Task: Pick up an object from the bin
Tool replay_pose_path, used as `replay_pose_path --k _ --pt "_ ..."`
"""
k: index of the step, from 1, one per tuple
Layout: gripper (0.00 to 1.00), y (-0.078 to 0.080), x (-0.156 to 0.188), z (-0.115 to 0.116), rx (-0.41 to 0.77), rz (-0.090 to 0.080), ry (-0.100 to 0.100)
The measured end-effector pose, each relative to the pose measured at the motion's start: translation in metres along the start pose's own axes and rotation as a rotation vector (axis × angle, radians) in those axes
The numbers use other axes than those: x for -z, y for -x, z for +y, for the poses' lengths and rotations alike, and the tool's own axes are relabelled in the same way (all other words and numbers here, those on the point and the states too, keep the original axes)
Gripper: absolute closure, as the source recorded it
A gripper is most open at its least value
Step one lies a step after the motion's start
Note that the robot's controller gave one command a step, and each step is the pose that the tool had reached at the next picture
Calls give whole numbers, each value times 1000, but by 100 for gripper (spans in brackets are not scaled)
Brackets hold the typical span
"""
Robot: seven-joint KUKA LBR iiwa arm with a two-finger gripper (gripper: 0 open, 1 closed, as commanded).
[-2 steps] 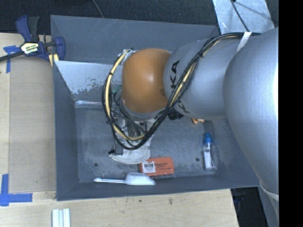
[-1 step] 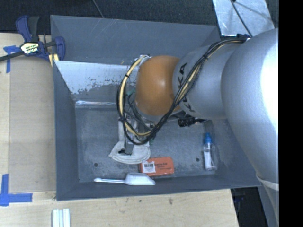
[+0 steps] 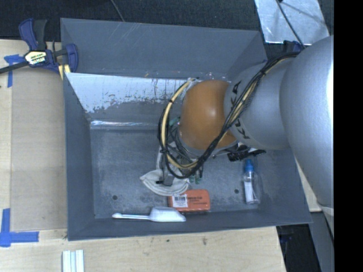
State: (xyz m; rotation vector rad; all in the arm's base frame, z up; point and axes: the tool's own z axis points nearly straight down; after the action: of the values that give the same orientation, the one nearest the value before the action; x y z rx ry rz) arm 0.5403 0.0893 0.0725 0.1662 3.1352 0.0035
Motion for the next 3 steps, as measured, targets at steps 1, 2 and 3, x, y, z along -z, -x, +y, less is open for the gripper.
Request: replay_pose_path --k 1,2,3 --pt "0 1 -1 -1 -1 -3 0" --pt "100 1 0 0 -1 -3 0" --pt "100 1 0 0 -1 -3 0"
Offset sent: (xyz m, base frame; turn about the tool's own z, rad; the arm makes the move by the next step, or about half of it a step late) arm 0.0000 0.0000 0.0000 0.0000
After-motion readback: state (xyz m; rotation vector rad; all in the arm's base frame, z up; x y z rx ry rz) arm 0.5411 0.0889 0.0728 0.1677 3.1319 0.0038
